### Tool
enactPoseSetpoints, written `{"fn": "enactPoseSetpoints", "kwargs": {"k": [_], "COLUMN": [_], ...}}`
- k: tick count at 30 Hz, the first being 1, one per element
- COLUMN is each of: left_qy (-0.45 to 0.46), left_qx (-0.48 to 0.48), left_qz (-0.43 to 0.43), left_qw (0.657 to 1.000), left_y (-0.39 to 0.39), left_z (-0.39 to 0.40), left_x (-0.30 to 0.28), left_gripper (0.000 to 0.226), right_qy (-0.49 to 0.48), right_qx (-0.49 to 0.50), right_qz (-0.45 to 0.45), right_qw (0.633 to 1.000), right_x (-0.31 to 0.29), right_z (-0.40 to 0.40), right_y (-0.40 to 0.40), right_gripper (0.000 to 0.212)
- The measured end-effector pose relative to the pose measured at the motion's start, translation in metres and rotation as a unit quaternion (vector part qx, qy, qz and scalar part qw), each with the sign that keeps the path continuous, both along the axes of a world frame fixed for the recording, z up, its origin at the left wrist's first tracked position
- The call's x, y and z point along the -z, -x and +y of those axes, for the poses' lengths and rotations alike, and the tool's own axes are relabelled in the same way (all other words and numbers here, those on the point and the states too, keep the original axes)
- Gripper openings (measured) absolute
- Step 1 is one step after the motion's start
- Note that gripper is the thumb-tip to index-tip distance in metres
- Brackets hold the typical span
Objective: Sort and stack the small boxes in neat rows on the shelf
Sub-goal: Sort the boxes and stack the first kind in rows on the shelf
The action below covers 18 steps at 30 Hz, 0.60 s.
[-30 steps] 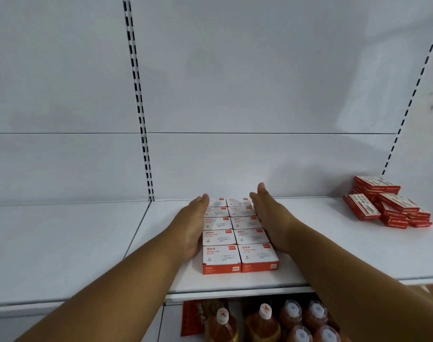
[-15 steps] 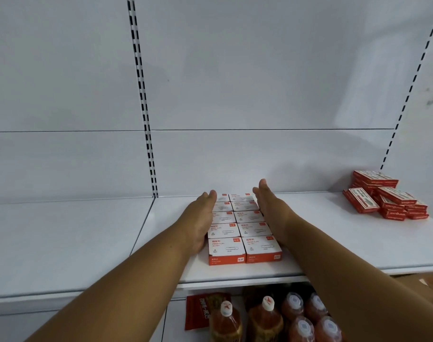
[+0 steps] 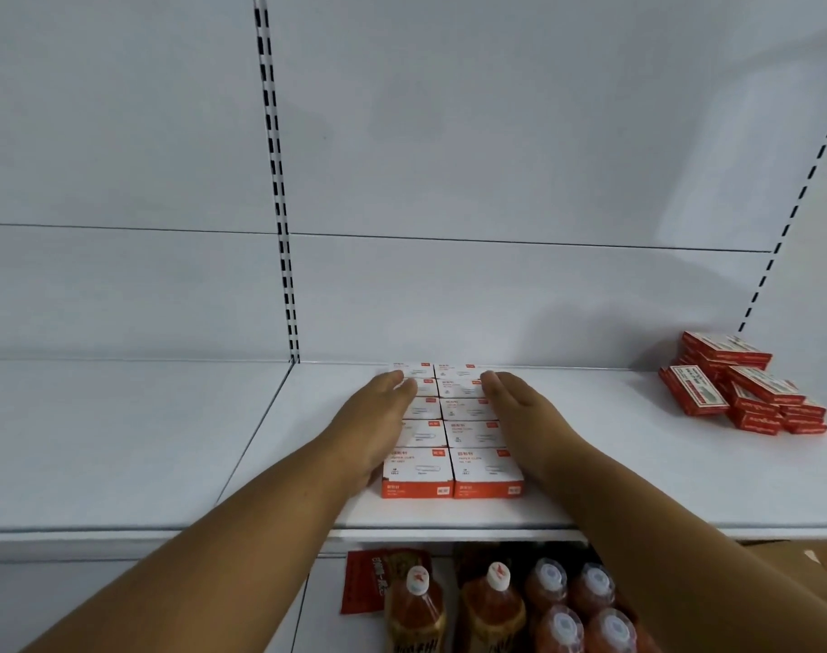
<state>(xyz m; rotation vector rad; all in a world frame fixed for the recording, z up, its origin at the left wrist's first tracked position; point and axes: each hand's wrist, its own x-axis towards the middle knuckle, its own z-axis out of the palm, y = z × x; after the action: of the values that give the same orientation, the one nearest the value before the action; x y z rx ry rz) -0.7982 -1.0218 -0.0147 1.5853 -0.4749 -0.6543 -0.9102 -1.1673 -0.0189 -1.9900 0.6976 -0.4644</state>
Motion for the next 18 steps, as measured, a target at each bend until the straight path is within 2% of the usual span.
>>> {"fn": "enactPoseSetpoints", "kwargs": {"k": [10,13,15,17,18], "left_qy": [-0.002,-0.022,-0.092,-0.170,-0.182], "left_qx": [-0.006,-0.004,0.008,0.035,0.061], "left_qz": [0.008,-0.019,-0.130,-0.294,-0.356], "left_qw": [1.000,1.000,0.987,0.940,0.915], "left_y": [0.006,0.006,0.005,0.006,0.008], "left_z": [0.002,0.002,0.004,0.011,0.016], "left_x": [-0.004,-0.004,-0.005,-0.004,-0.003], "left_gripper": [0.040,0.043,0.048,0.054,0.057], "right_qy": [0.026,0.074,0.127,0.189,0.221], "right_qx": [-0.001,-0.016,-0.034,-0.072,-0.105], "right_qz": [-0.007,0.016,0.045,0.048,0.050], "right_qw": [1.000,0.997,0.990,0.978,0.968], "right_x": [0.000,0.000,-0.003,-0.007,-0.009], "right_z": [0.000,-0.002,-0.001,-0.002,-0.001], "right_y": [0.001,0.000,0.005,0.017,0.025], "right_gripper": [0.046,0.040,0.038,0.042,0.047]}}
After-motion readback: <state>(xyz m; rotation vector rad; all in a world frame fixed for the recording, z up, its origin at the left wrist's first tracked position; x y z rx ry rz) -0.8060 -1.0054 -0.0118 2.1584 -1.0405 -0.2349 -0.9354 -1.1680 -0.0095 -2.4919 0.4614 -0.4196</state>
